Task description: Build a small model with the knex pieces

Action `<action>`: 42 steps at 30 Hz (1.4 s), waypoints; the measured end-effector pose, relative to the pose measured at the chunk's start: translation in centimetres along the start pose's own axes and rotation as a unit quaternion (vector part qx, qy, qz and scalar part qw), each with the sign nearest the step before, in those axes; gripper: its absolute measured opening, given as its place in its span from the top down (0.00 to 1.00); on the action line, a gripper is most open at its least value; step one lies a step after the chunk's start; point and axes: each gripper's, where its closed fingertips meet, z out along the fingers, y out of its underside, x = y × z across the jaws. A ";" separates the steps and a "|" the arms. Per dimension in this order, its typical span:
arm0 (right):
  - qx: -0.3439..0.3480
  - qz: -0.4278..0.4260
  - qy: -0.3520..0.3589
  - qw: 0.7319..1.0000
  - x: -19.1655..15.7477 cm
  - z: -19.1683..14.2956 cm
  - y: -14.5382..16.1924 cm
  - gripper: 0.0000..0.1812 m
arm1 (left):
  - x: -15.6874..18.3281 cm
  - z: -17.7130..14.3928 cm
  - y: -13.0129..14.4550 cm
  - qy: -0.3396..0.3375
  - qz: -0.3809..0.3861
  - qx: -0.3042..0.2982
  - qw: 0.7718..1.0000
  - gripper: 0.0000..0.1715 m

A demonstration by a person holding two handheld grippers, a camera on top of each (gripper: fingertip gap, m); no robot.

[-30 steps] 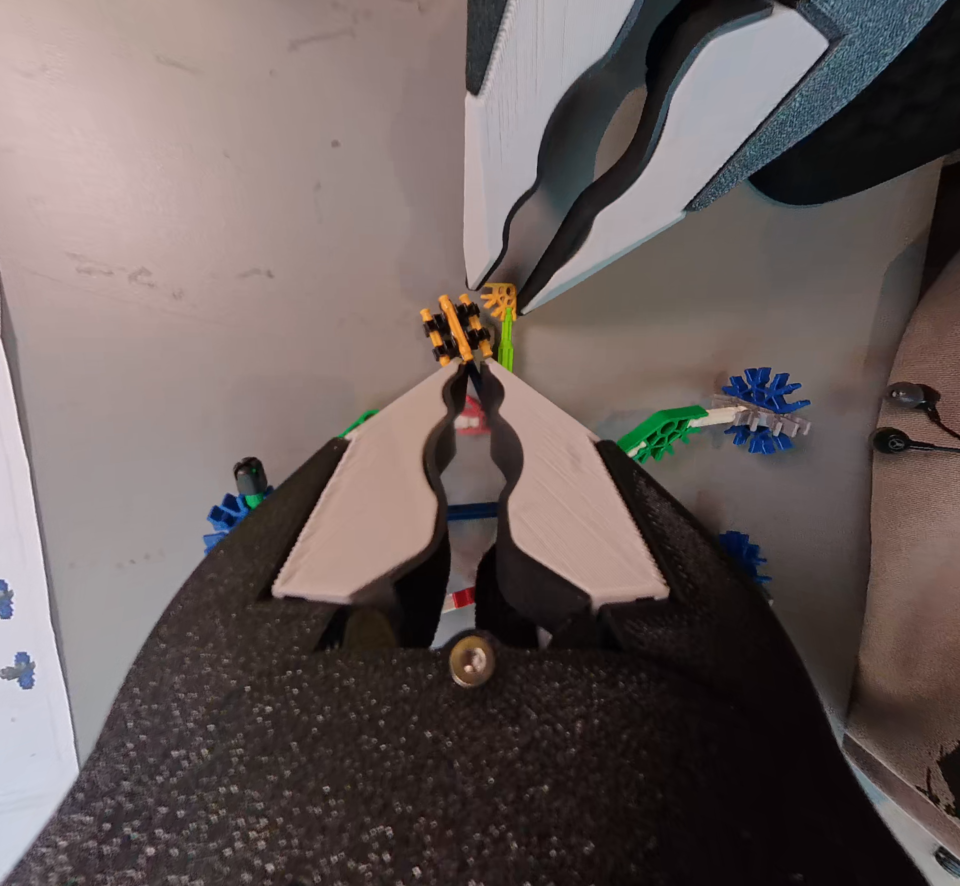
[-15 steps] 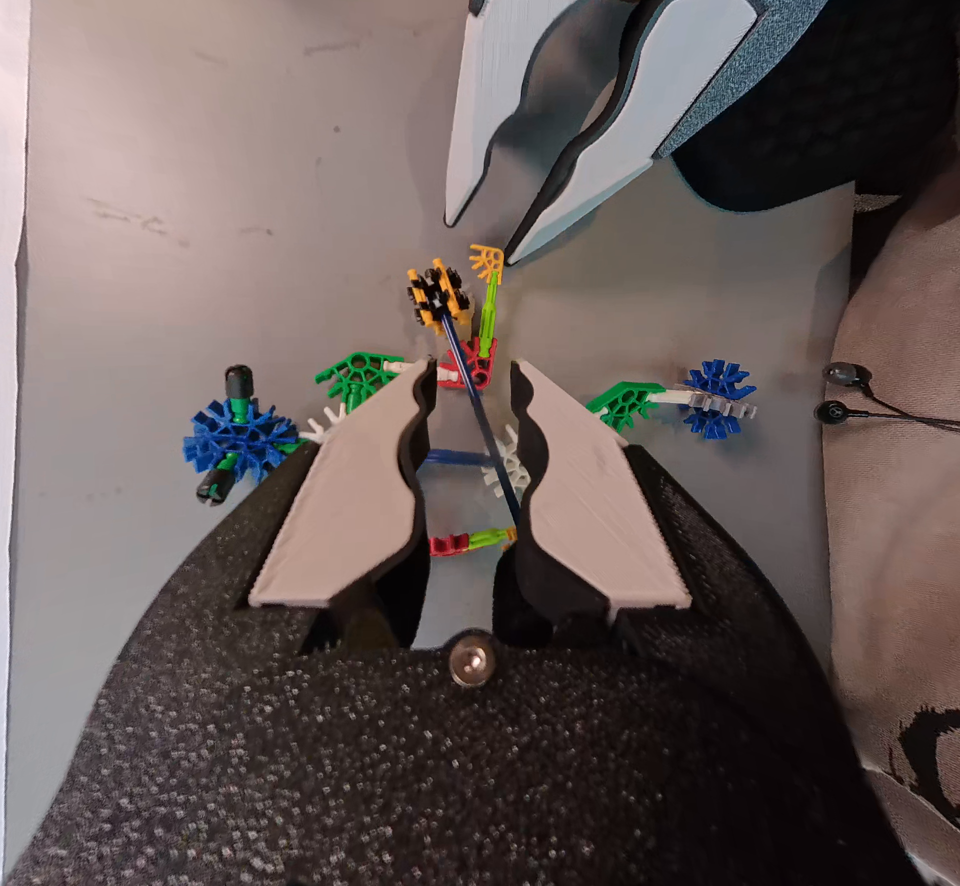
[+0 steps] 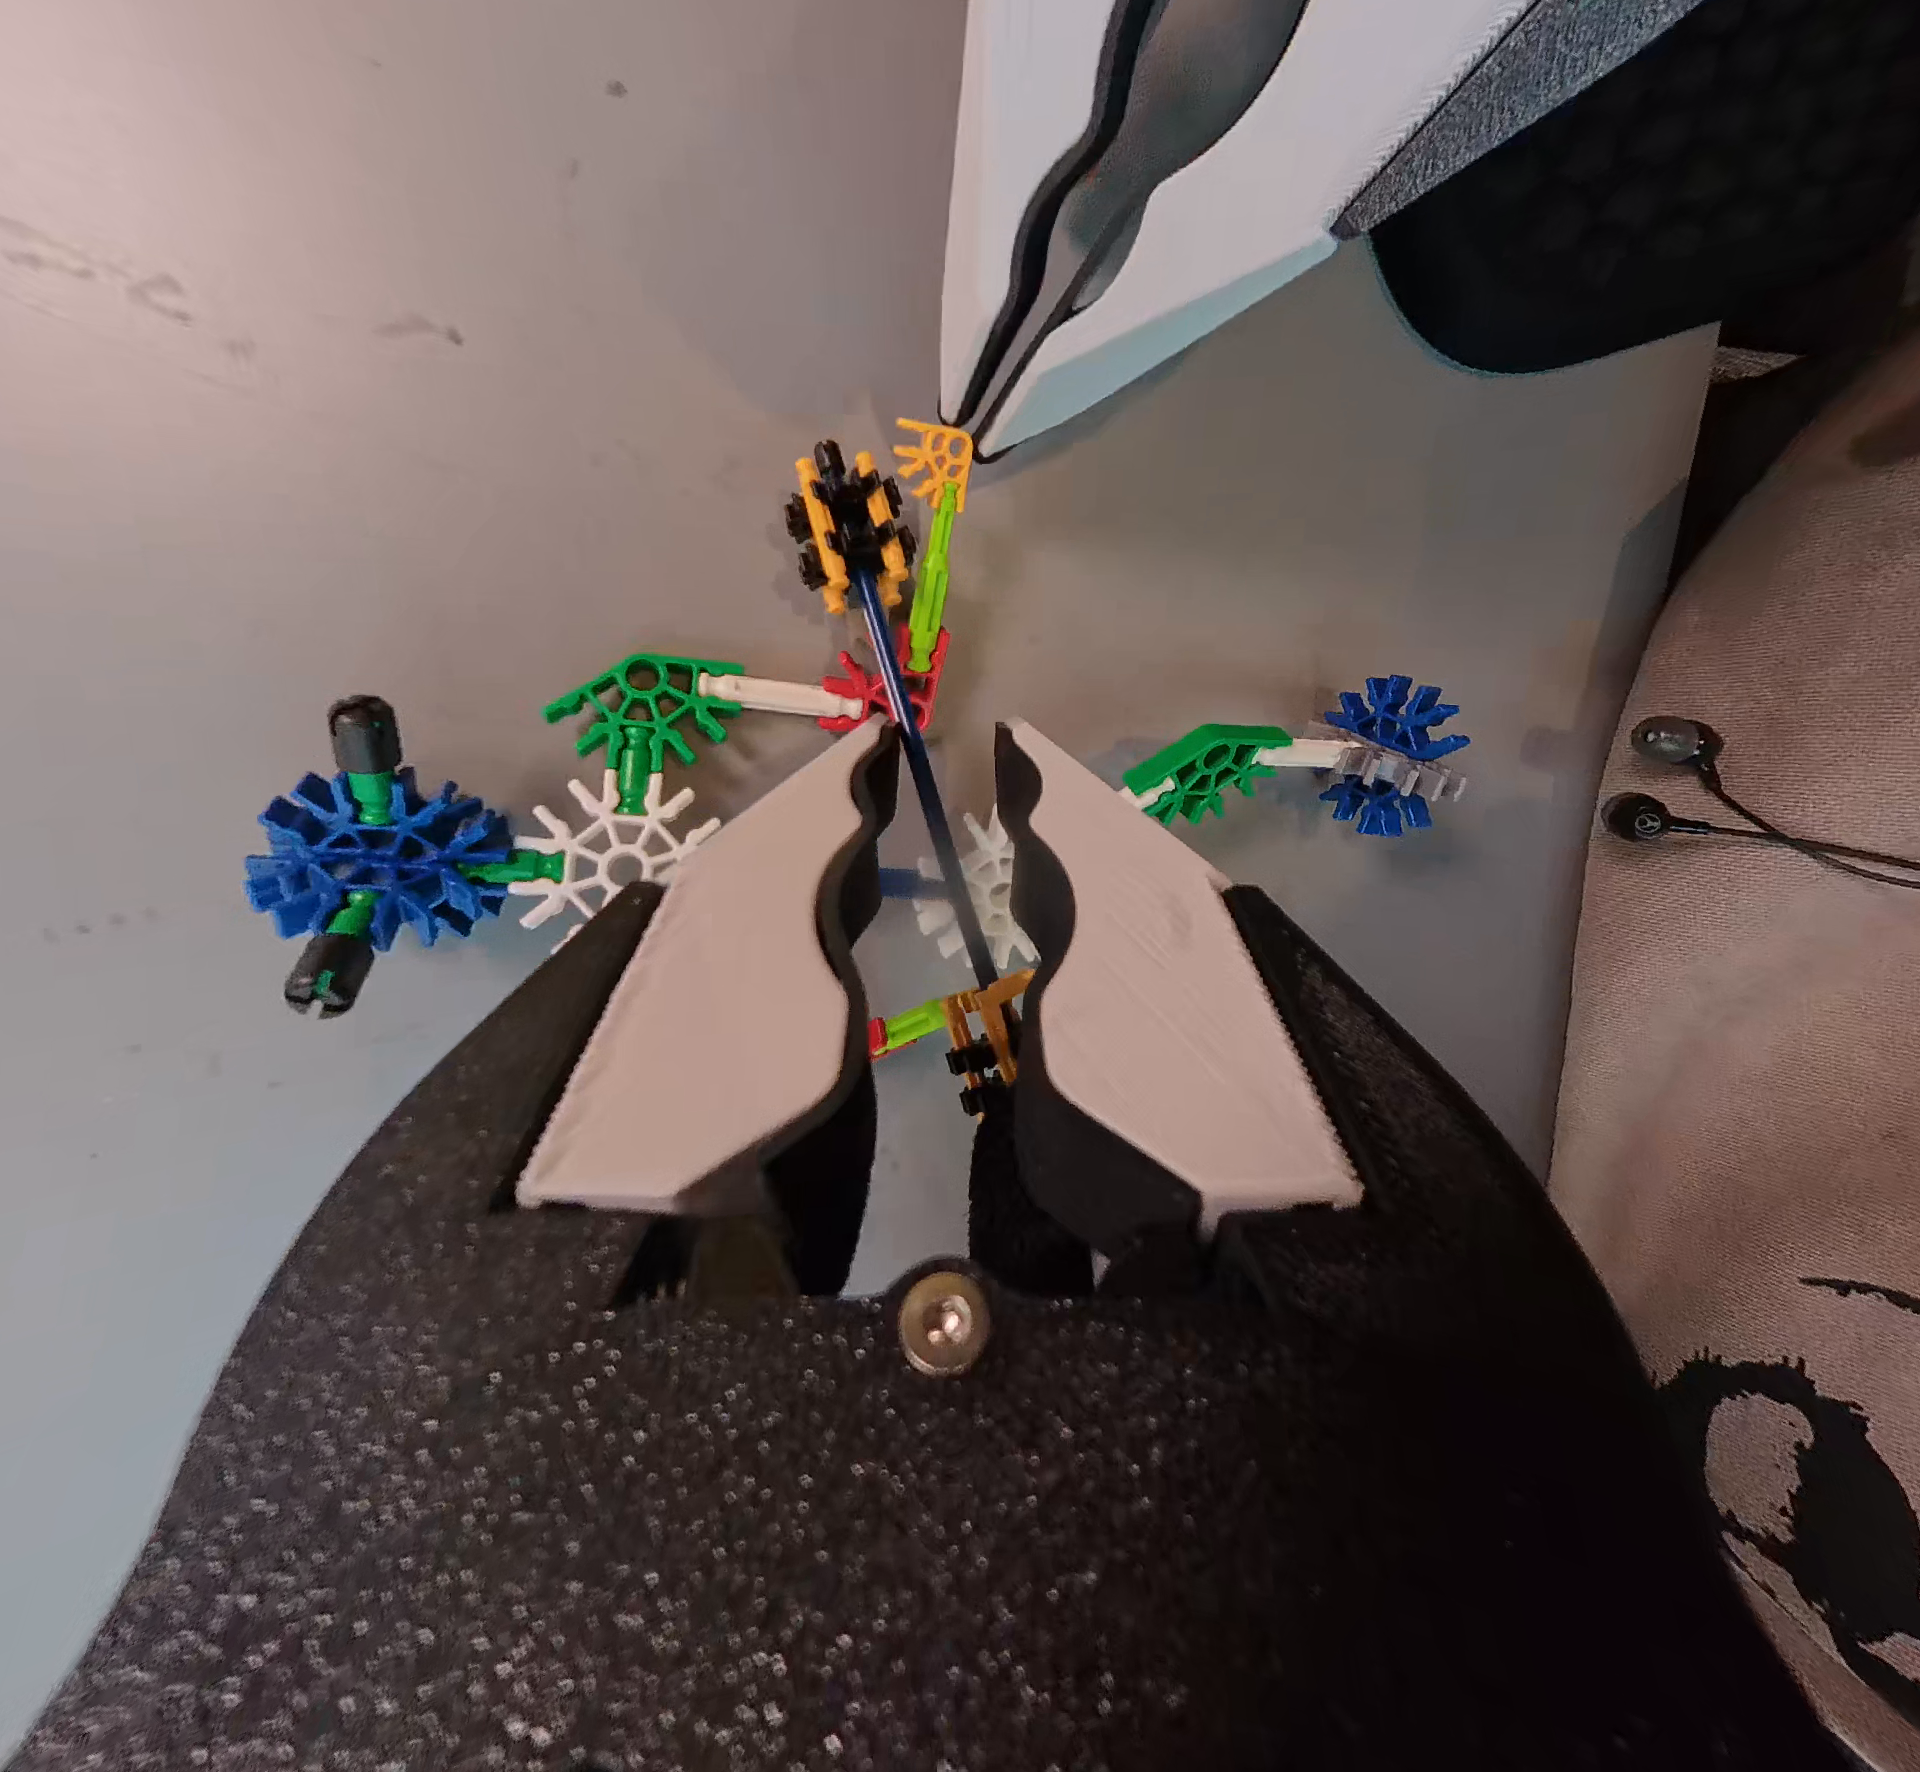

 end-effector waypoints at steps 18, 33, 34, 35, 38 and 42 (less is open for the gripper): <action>0.010 -0.083 0.045 0.995 0.2 -1.0 0.5 0.80 | 1.7 -7.2 2.3 -0.035 0.163 0.194 0.967 0.69; -0.006 -0.237 0.021 0.971 -2.7 2.4 -3.7 0.92 | 0.8 -6.8 3.2 -0.166 0.216 0.163 0.948 0.97; -0.001 -0.249 0.020 0.968 -3.0 2.6 -4.0 0.92 | 1.0 -6.9 3.3 -0.159 0.217 0.150 0.951 0.97; 0.001 -0.259 0.019 0.966 -3.4 2.9 -4.2 0.92 | 1.2 -7.1 3.3 -0.152 0.219 0.140 0.954 0.97; 0.011 -0.288 0.025 0.957 -4.0 3.6 -4.7 0.92 | 1.9 -7.0 3.3 -0.109 0.215 0.113 0.964 0.96; 0.003 -0.289 0.017 0.957 -4.2 4.2 -3.9 0.91 | 2.1 -5.7 3.9 -0.063 0.221 0.061 0.971 0.96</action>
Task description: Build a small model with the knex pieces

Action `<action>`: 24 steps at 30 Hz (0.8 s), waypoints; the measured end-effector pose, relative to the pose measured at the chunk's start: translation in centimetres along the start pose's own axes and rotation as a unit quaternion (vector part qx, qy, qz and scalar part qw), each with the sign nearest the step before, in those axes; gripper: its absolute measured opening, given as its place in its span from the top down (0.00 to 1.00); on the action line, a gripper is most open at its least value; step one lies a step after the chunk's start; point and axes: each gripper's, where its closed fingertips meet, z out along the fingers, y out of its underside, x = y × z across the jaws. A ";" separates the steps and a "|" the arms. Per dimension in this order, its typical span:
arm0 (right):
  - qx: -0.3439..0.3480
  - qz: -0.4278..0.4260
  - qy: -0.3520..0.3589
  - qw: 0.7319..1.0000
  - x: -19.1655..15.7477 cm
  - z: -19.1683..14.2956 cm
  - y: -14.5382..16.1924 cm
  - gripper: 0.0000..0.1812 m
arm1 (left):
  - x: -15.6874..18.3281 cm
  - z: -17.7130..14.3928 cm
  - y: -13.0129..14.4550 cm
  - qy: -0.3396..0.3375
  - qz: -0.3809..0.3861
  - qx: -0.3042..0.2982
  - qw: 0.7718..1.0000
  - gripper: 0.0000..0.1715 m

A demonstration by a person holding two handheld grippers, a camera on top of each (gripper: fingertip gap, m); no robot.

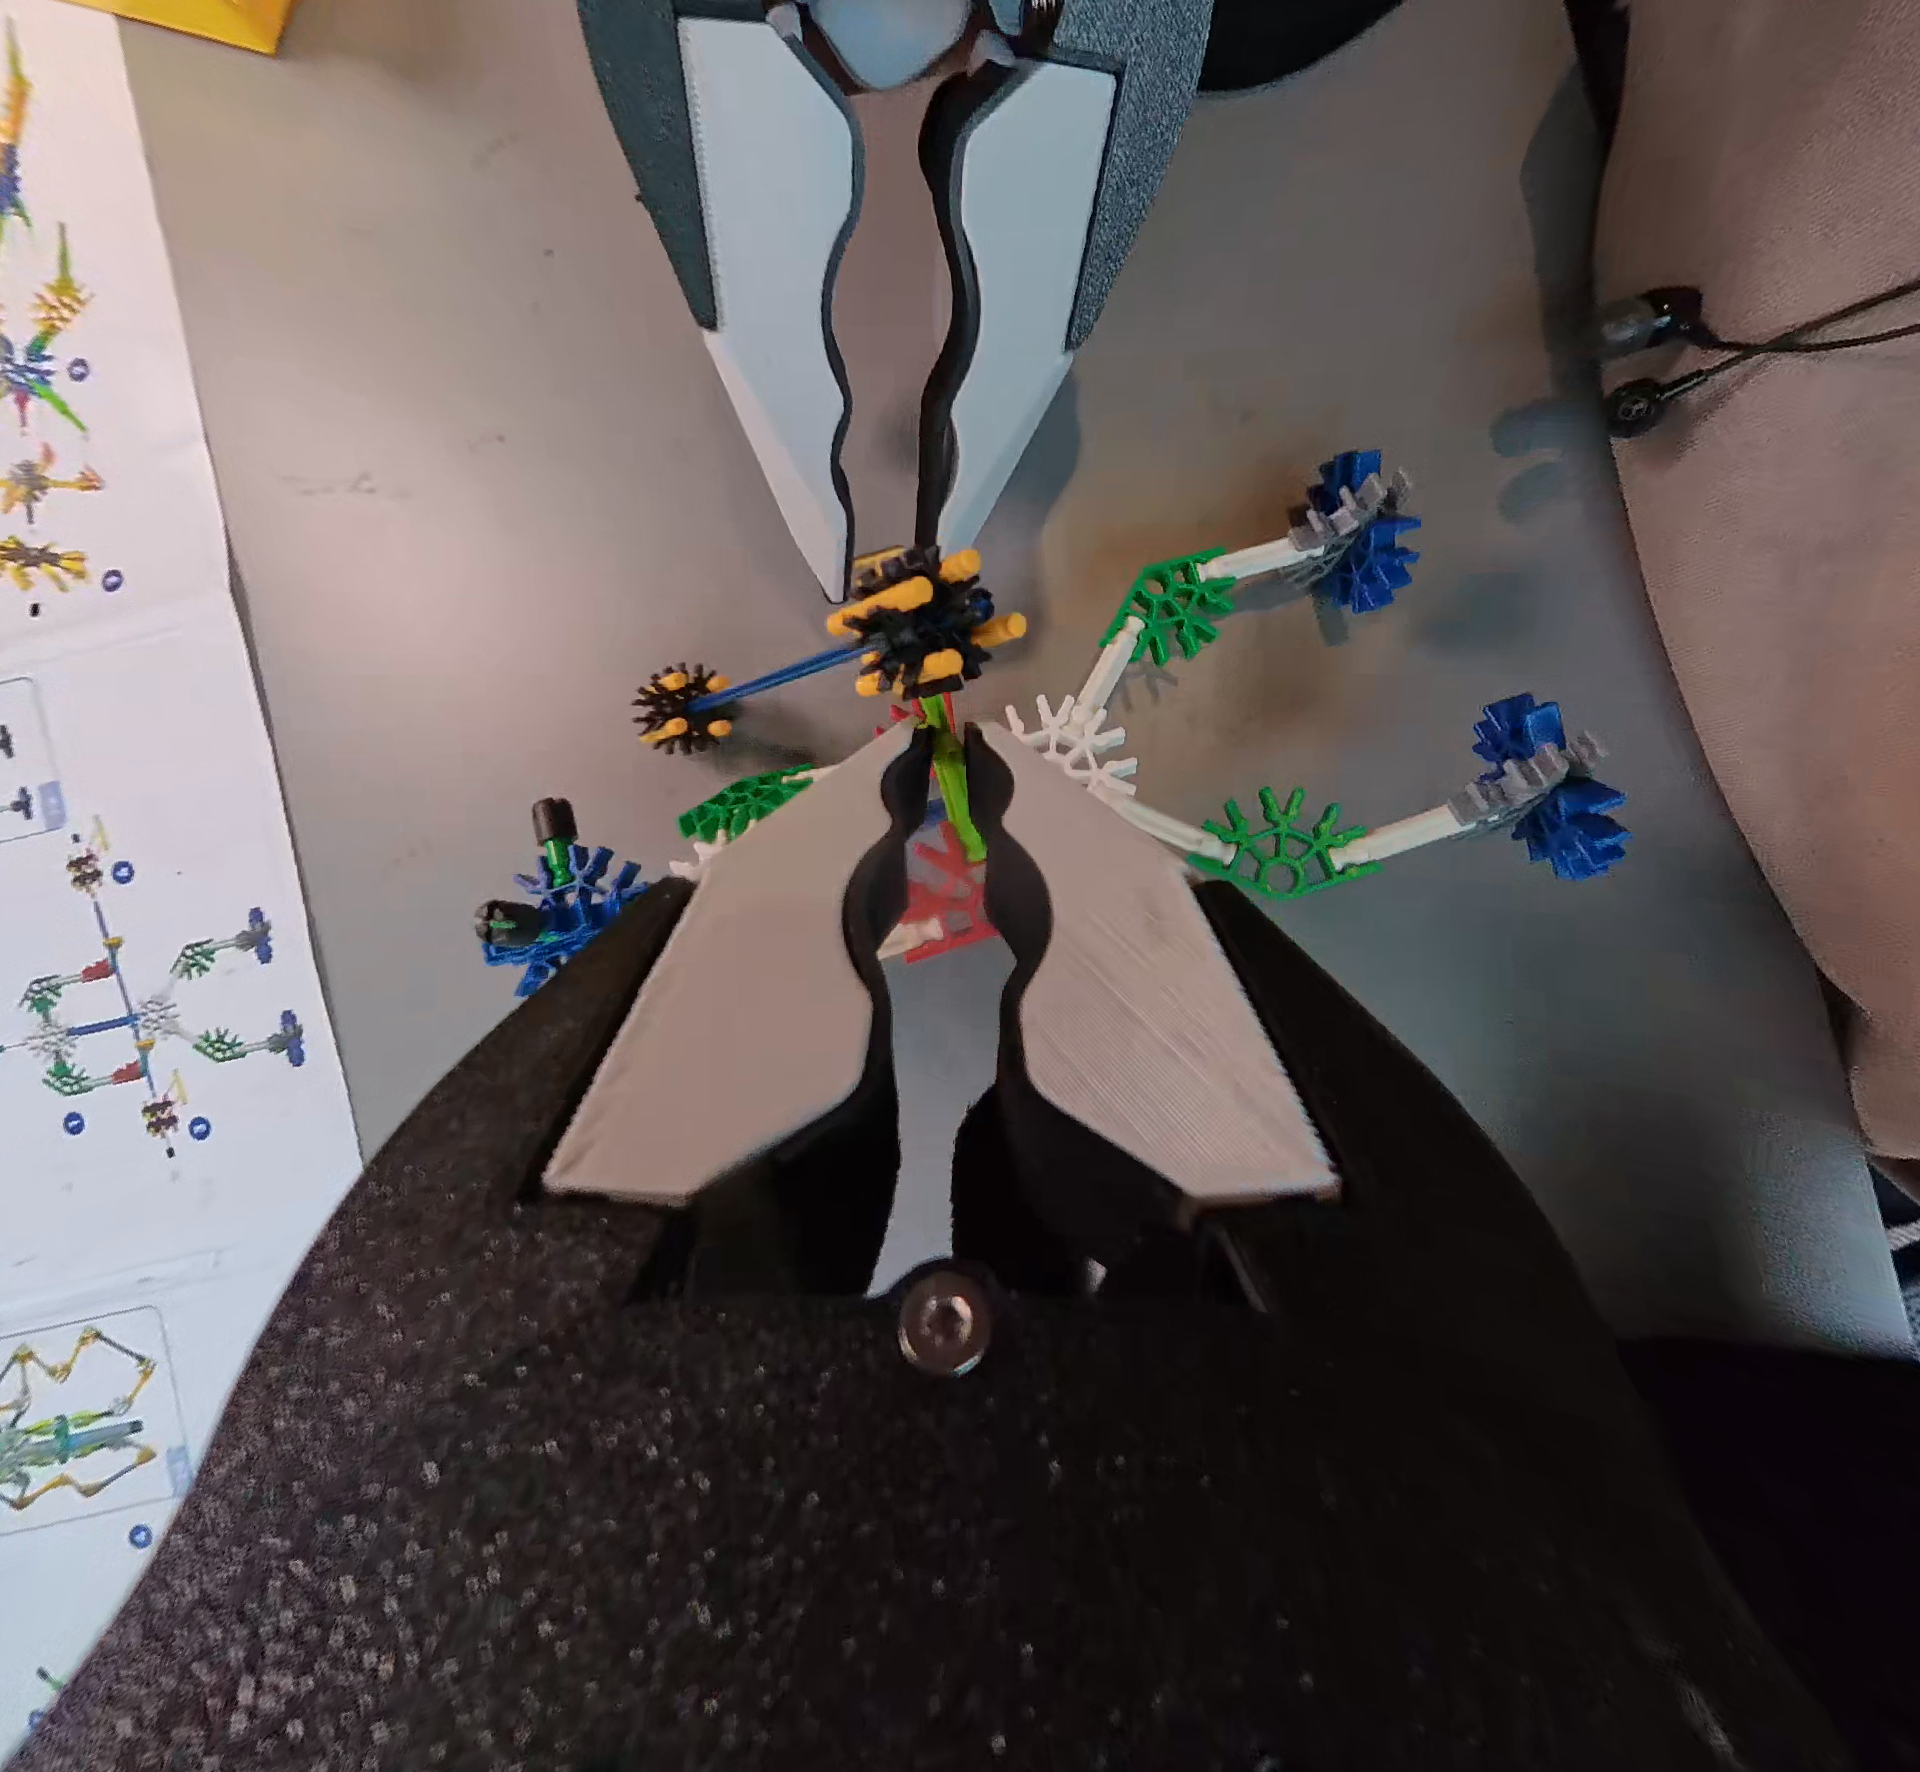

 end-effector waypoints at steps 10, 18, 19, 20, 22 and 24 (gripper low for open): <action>0.012 0.030 0.003 0.999 0.4 -0.5 1.6 0.91 | 0.4 -0.6 -0.7 0.035 -0.029 0.059 0.997 0.88; 0.026 0.024 0.012 0.999 1.0 -1.1 1.4 0.90 | -1.3 -2.8 -0.1 0.051 -0.161 0.086 0.982 0.85; 0.027 0.024 0.015 0.999 1.1 -1.1 1.4 0.90 | -1.5 -2.4 0.0 0.061 -0.187 0.081 0.977 0.83; 0.027 0.023 0.018 0.999 1.2 -1.2 1.4 0.90 | -1.5 -2.2 -0.2 0.076 -0.203 0.084 0.973 0.83; 0.028 0.022 0.020 0.999 1.2 -1.4 1.6 0.90 | -1.6 -2.4 -0.8 0.101 -0.222 0.099 0.965 0.82; 0.035 0.022 0.022 0.999 1.1 -1.6 1.6 0.90 | -1.0 -3.5 -1.9 0.153 -0.225 0.132 0.953 0.77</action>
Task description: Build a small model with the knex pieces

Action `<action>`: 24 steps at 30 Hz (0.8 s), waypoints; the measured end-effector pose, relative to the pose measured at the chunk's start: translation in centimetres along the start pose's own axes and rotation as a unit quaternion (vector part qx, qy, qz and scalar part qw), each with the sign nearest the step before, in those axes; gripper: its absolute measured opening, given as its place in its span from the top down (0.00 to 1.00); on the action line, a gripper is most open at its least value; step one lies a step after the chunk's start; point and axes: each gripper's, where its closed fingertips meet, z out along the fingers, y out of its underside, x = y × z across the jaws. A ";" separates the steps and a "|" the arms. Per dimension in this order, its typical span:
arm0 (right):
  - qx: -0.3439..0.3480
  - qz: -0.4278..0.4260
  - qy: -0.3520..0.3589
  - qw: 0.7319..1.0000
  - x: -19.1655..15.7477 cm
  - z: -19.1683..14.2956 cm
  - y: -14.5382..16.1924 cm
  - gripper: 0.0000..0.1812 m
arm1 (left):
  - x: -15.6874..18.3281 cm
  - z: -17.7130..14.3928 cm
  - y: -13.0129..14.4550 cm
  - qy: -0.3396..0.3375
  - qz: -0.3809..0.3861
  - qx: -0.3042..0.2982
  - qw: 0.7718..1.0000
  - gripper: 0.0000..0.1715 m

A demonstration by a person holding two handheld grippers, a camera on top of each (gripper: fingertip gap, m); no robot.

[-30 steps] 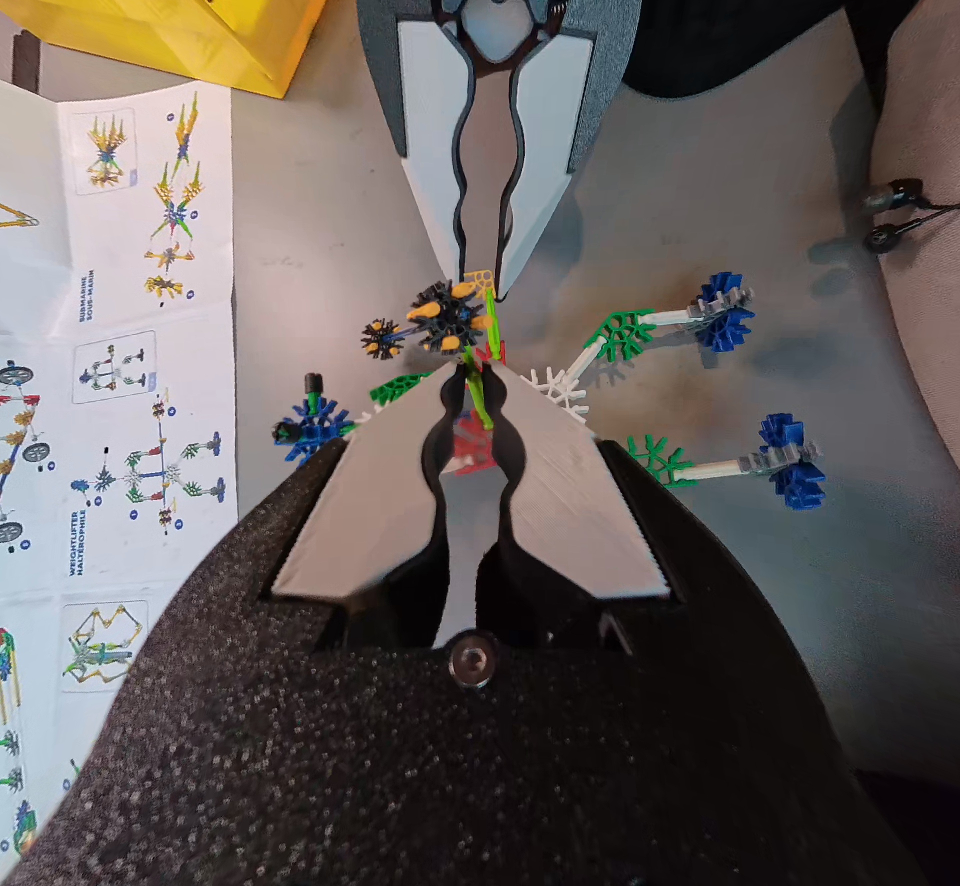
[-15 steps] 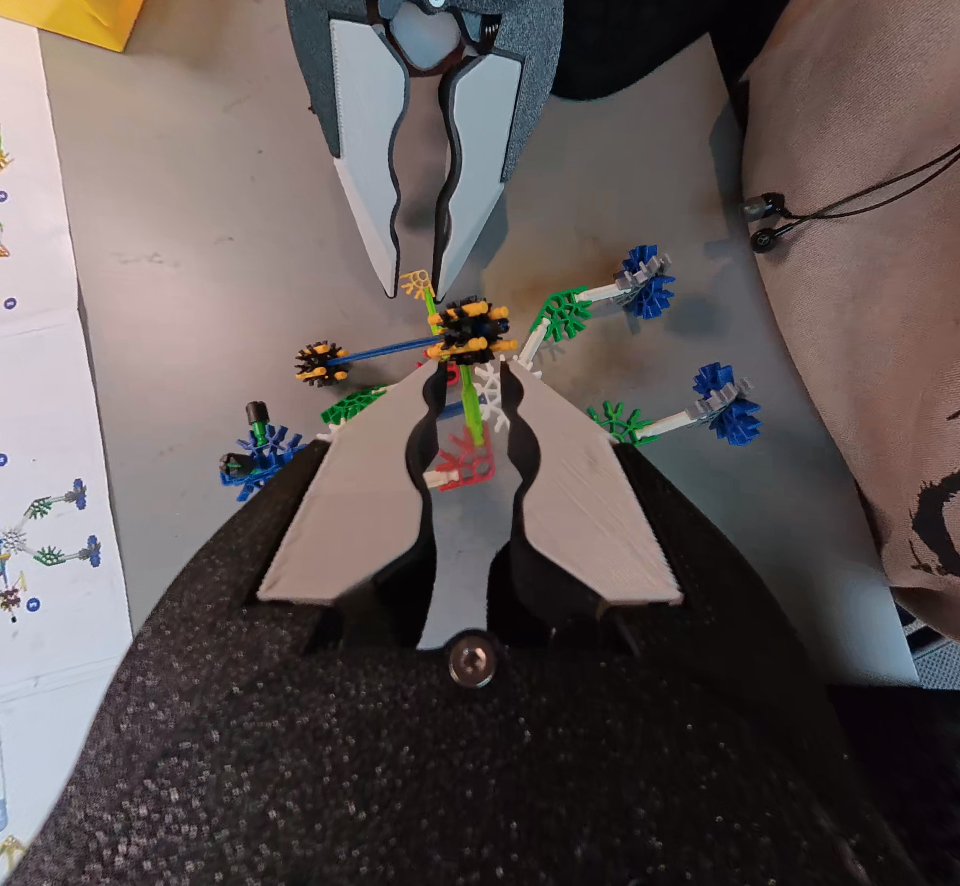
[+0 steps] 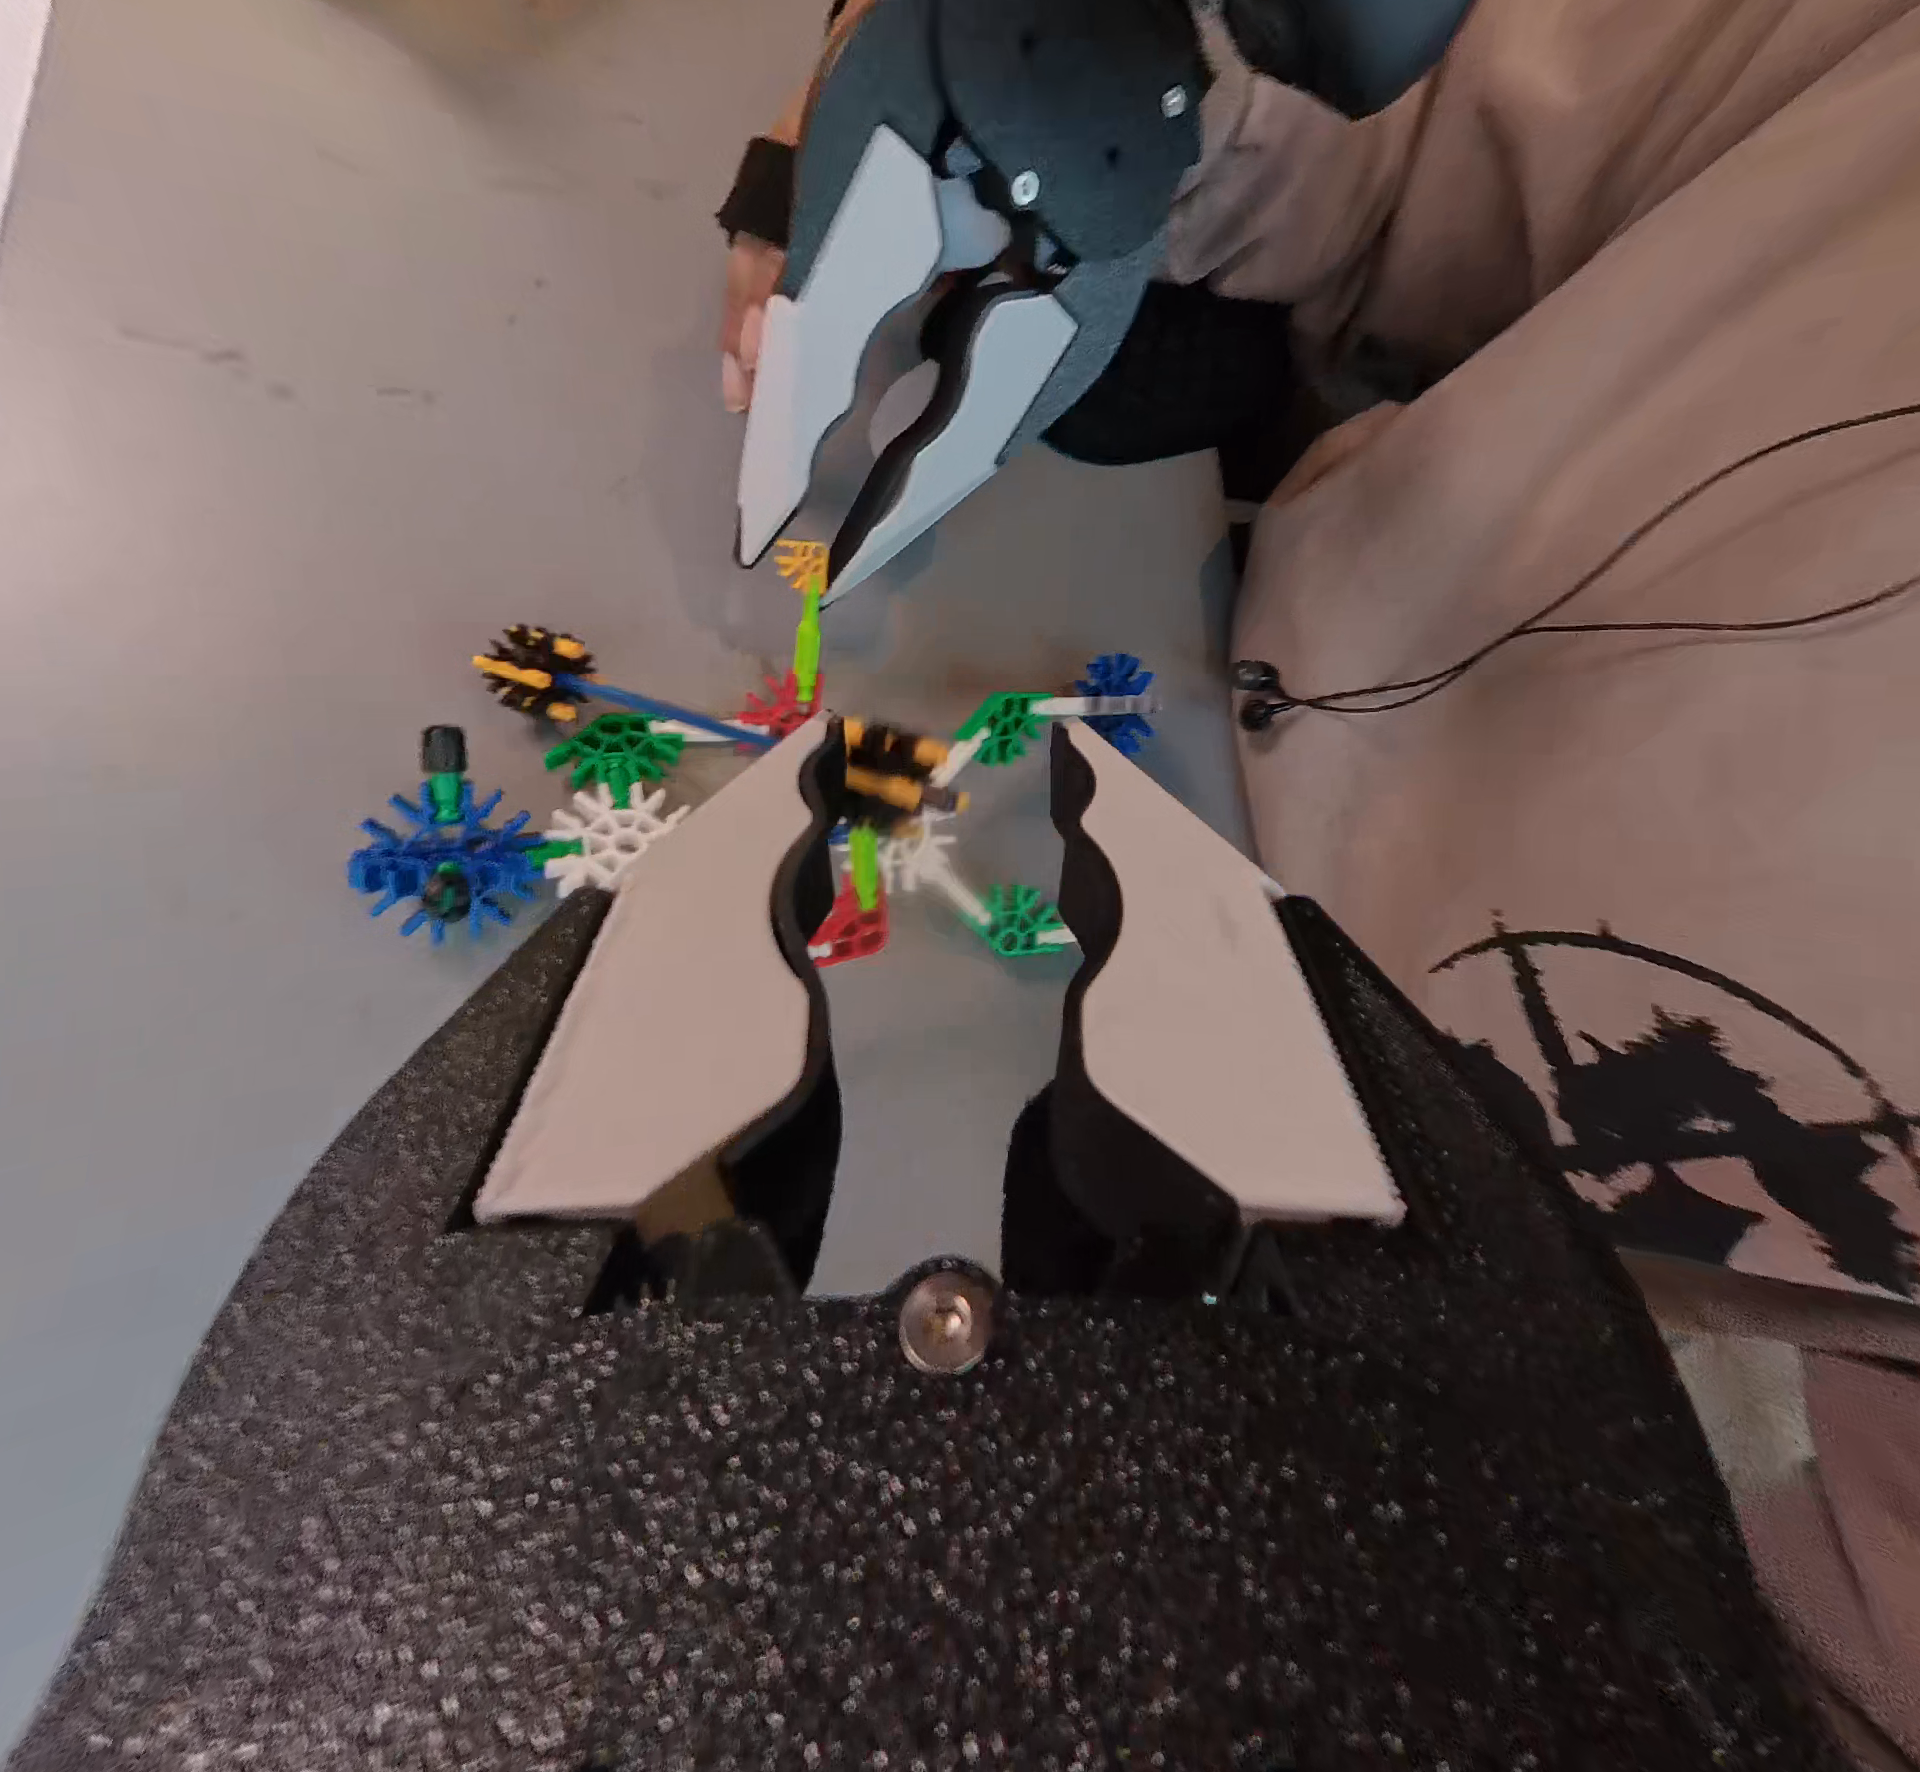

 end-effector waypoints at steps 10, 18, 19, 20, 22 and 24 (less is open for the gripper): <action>0.001 0.098 -0.019 0.995 0.2 -0.1 0.4 0.90 | -4.4 2.5 0.2 -0.052 -0.136 -0.052 0.988 0.76; 0.030 0.268 -0.066 0.961 -0.5 -0.6 -0.8 0.94 | -5.6 5.5 1.9 -0.091 -0.150 -0.154 0.972 0.89; 0.040 0.278 -0.073 0.957 -0.5 -0.7 -1.2 0.95 | -5.5 5.8 1.9 -0.092 -0.146 -0.155 0.973 0.90; 0.042 0.281 -0.076 0.956 -0.5 -0.8 -1.4 0.96 | -5.4 6.0 1.8 -0.093 -0.143 -0.152 0.974 0.93; 0.037 0.275 -0.071 0.958 -0.3 -0.6 -1.1 0.96 | -5.2 6.3 1.7 -0.091 -0.138 -0.144 0.976 0.98; 0.043 0.273 -0.071 0.958 -0.1 -0.5 -1.2 0.96 | -5.3 6.3 1.8 -0.097 -0.136 -0.138 0.976 0.98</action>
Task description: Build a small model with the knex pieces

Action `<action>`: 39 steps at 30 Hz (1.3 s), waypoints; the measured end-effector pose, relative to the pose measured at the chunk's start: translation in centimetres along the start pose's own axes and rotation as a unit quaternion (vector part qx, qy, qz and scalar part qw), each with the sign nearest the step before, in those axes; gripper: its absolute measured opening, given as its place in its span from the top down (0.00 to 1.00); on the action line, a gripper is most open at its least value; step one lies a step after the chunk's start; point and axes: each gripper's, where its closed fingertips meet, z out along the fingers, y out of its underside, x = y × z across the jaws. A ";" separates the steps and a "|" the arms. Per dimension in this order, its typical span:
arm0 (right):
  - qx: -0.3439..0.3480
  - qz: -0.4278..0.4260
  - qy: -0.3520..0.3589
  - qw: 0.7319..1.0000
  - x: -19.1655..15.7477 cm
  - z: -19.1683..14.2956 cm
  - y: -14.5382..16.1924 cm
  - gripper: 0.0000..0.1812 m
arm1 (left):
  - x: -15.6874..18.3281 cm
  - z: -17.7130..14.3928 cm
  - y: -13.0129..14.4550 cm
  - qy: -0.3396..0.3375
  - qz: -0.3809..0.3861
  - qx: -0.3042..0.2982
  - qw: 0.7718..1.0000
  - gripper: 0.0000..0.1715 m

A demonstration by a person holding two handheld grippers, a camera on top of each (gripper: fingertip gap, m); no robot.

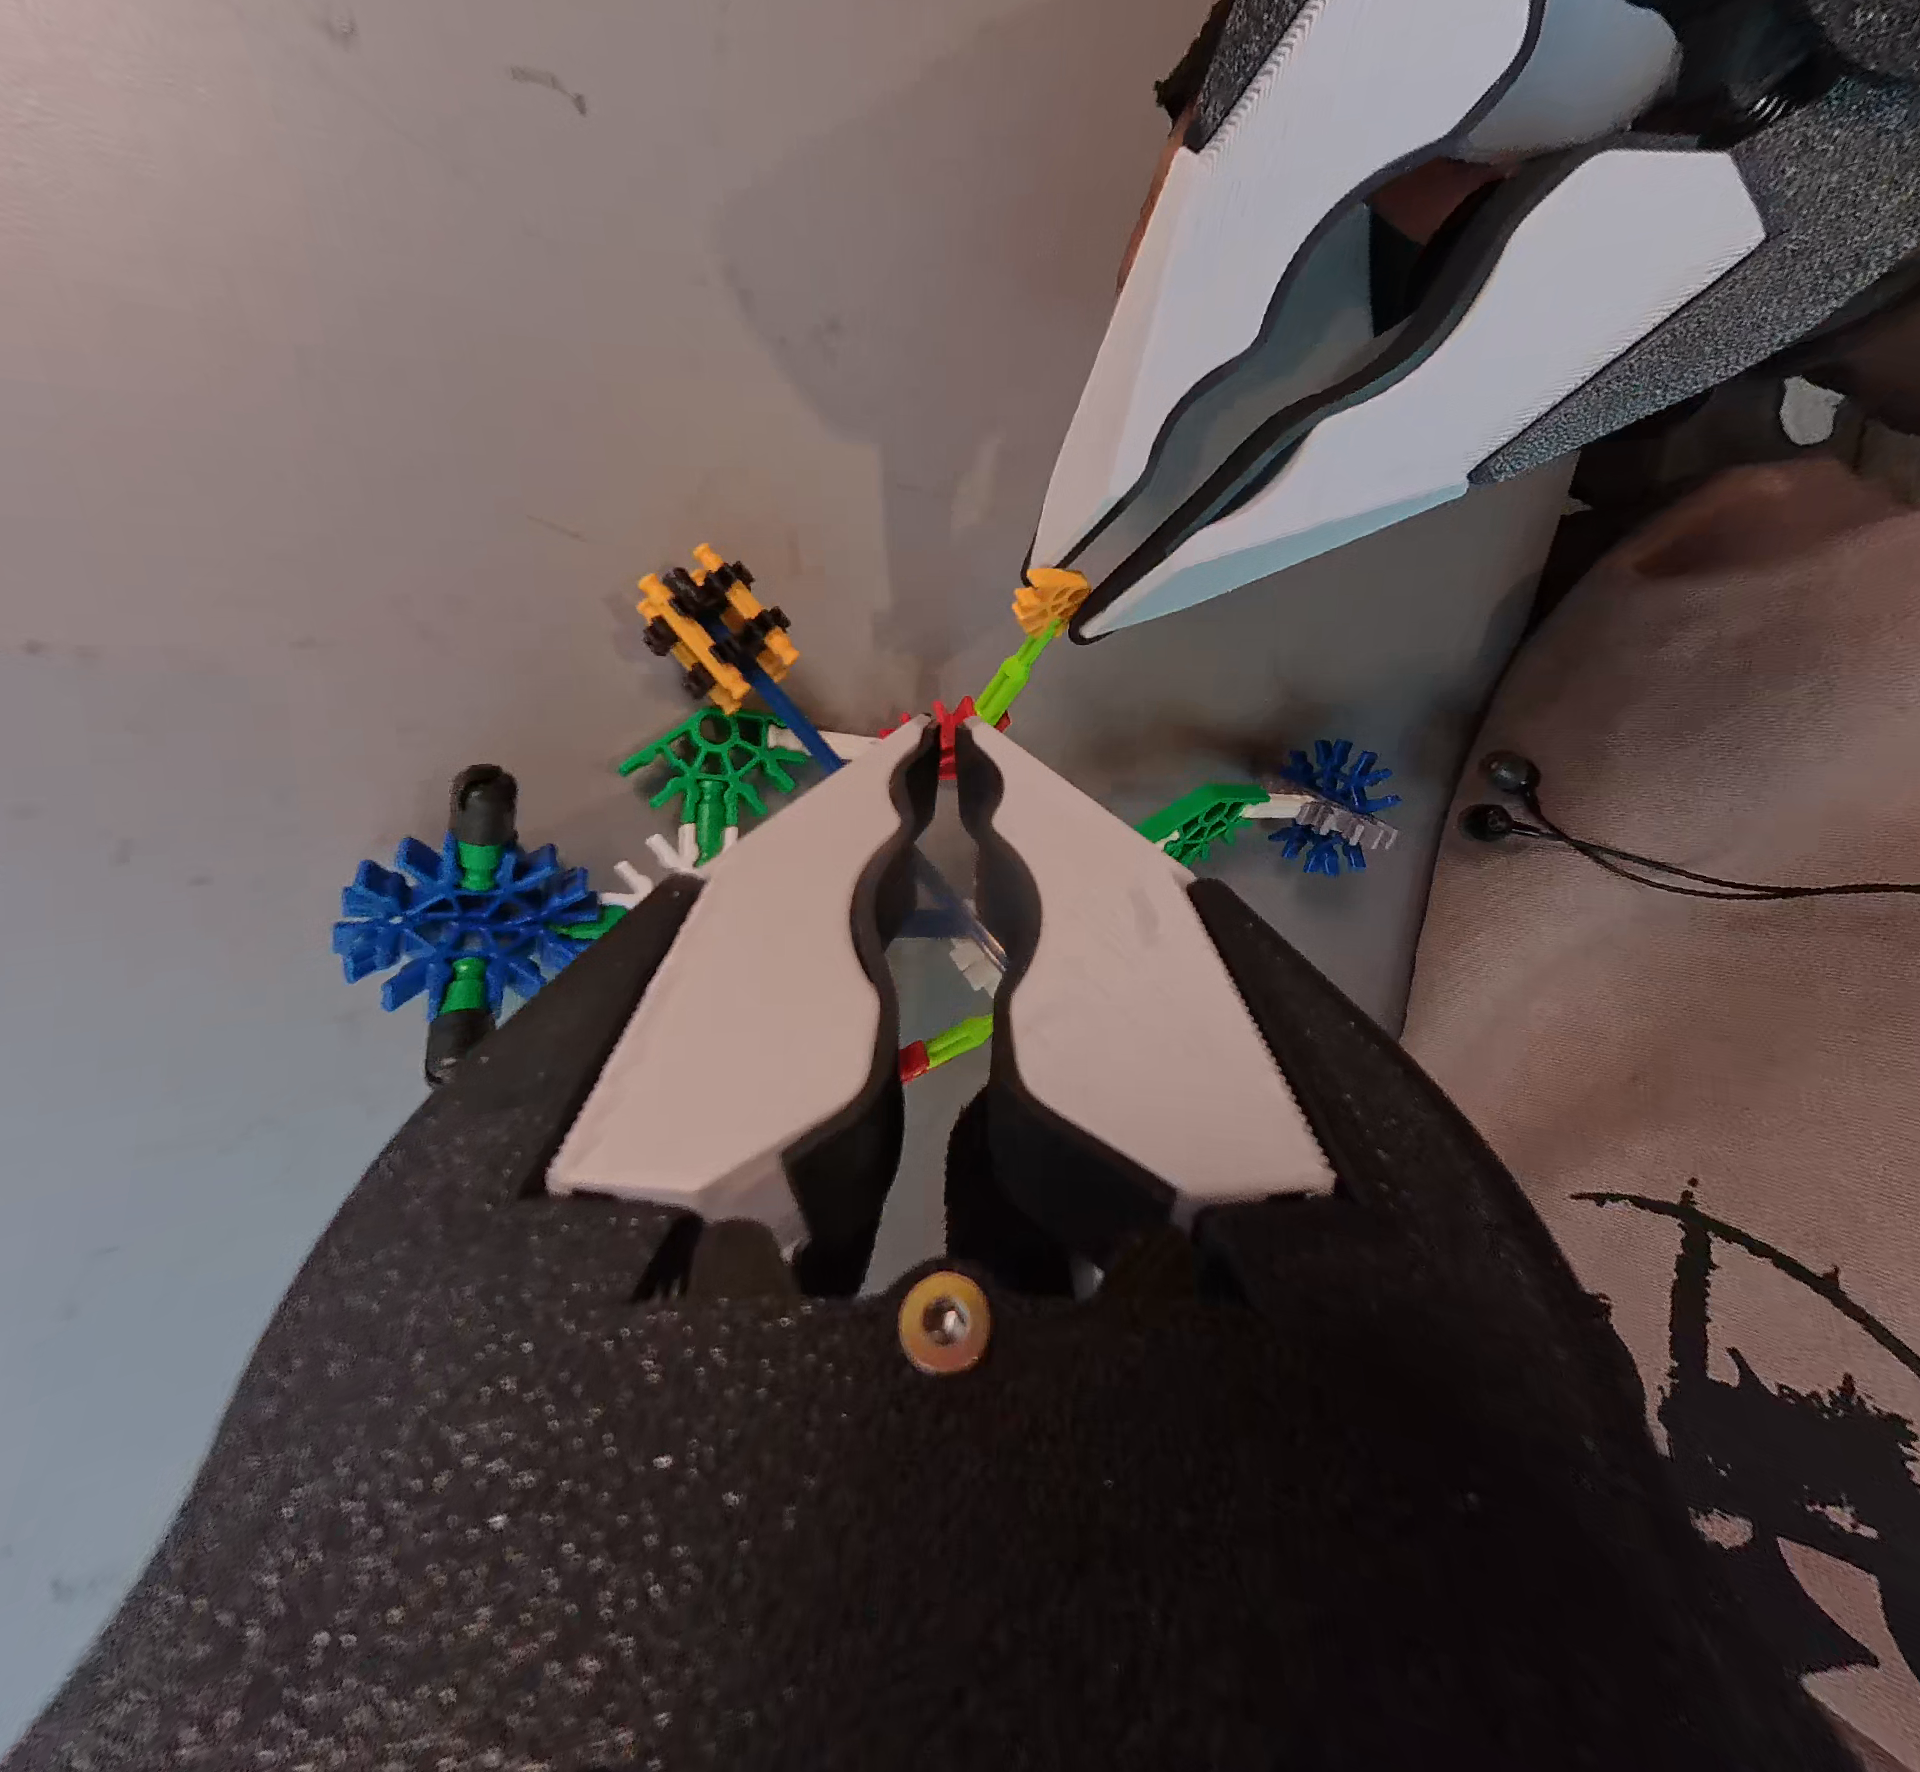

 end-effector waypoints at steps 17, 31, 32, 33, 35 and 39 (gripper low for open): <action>-0.003 -0.120 0.063 0.991 0.7 1.0 -1.9 0.97 | -2.7 -0.6 0.1 -0.064 -0.038 0.085 0.994 0.96; 0.002 -0.201 0.121 0.972 0.1 3.0 -4.6 0.98 | -1.6 -3.2 1.3 -0.112 0.025 0.128 0.985 0.98; 0.006 -0.207 0.123 0.971 -0.1 3.0 -4.7 0.98 | -1.7 -3.2 1.4 -0.114 0.027 0.128 0.985 0.98; 0.003 -0.213 0.127 0.969 -0.1 3.0 -4.7 0.98 | -1.7 -3.1 1.4 -0.114 0.025 0.130 0.985 0.98; 0.001 -0.215 0.131 0.968 0.0 3.2 -4.6 0.98 | -1.7 -3.0 1.5 -0.112 0.028 0.132 0.984 0.98; -0.002 -0.204 0.127 0.971 0.0 3.4 -4.4 0.98 | -1.7 -2.9 1.6 -0.119 0.042 0.124 0.984 0.98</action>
